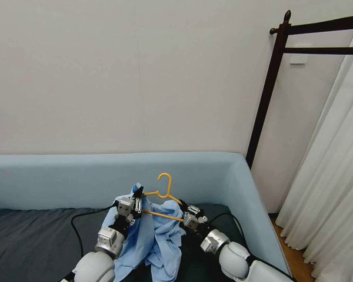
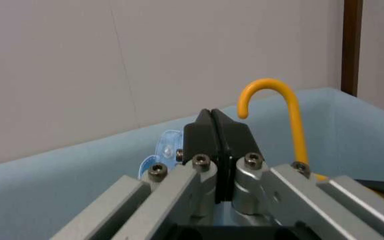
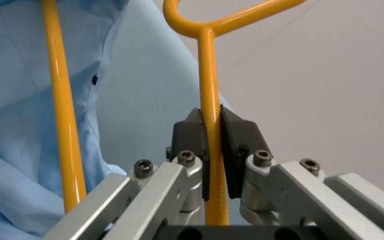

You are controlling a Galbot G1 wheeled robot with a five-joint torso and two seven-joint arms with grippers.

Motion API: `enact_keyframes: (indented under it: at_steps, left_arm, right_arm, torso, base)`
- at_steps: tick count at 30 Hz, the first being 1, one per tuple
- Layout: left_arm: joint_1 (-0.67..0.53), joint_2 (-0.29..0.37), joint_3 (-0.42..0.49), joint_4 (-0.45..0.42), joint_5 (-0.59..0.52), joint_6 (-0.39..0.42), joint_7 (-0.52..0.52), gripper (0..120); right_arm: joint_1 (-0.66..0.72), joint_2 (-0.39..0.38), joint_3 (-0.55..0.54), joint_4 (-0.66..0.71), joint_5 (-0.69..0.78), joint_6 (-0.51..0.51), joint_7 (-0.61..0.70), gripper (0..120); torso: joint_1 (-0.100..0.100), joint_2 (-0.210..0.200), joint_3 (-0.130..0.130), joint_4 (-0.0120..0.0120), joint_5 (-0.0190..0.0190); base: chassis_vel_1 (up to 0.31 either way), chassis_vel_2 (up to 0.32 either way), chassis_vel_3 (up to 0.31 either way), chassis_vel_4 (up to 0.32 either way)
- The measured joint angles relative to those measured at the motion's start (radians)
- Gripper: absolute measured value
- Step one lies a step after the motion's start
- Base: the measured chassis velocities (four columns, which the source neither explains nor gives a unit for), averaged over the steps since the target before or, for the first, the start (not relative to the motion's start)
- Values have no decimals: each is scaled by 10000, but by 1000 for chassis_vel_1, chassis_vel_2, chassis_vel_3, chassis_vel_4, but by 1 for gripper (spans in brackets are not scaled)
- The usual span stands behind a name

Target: Pick up the clothes from the sofa and hang them on the clothes hanger.

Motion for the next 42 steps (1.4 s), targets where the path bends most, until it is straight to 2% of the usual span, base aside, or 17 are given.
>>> enact_keyframes:
  at_steps: [7, 9, 12, 15, 22, 29, 32, 33, 36, 38, 42]
  left_arm:
    - [-469, 124, 156, 290, -242, 28, -33, 0]
    - [-404, 237, 267, -57, -372, 15, 105, 0]
    - [137, 403, 294, -837, -469, -33, 429, 0]
    - [732, 577, 167, -1242, -467, -155, 651, 0]
    - [1747, 669, -57, -1359, -147, -654, 1385, 0]
    - [2492, 671, -226, -1419, -11, -1101, 2233, 0]
    - [2913, 872, -394, -1561, 76, -1218, 2449, 12]
    - [2913, 872, -394, -1561, 76, -1218, 2449, 12]
    - [3274, 1050, -736, -1656, 400, -1249, 2491, 27]
    - [3367, 1129, -824, -1691, 482, -1298, 2488, 30]
    - [3590, 1408, -1100, -1860, 468, -1974, 2584, 47]
  right_arm:
    - [117, -45, -238, 194, 511, -396, -60, 5]
    - [245, -23, -288, 8, 866, -561, -1, 5]
    - [537, 26, -304, -272, 1324, -731, 138, 5]
    - [705, 5, -315, -313, 1500, -761, 164, 5]
    - [751, -58, -344, 294, 1760, -916, 161, 5]
    - [292, -147, -169, 801, 1226, -640, 115, 5]
    - [201, -81, 122, 594, 1099, -482, 154, 5]
    - [201, -81, 122, 594, 1099, -482, 154, 5]
    - [202, -112, 283, 461, 1028, -345, 154, 5]
    - [199, -142, 331, 437, 1020, -302, 154, 5]
    - [-3, -218, 644, 404, 905, -134, 156, 5]
  torso:
    - [1, 0, 0, -1, 0]
    - [0, 0, 0, -2, 0]
    - [1, 0, 0, -2, 0]
    - [0, 0, -1, 1, 1]
    - [0, 0, -1, 1, 0]
    - [-1, 0, -1, -2, -1]
    - [-1, 1, -1, 0, 0]
    - [-1, 1, -1, 0, 0]
    - [-1, 0, -1, 1, 0]
    - [0, 1, -1, 1, 0]
    - [0, 0, -1, -2, 0]
  base:
    - [0, 0, 0, 0]
    - [0, 0, 0, 0]
    - [0, 0, 0, 0]
    - [0, 0, 0, 0]
    - [0, 0, 0, 0]
    - [0, 0, 0, 0]
    - [0, 0, 0, 0]
    - [0, 0, 0, 0]
    - [0, 0, 0, 0]
    - [0, 0, 0, 0]
    - [0, 0, 0, 0]
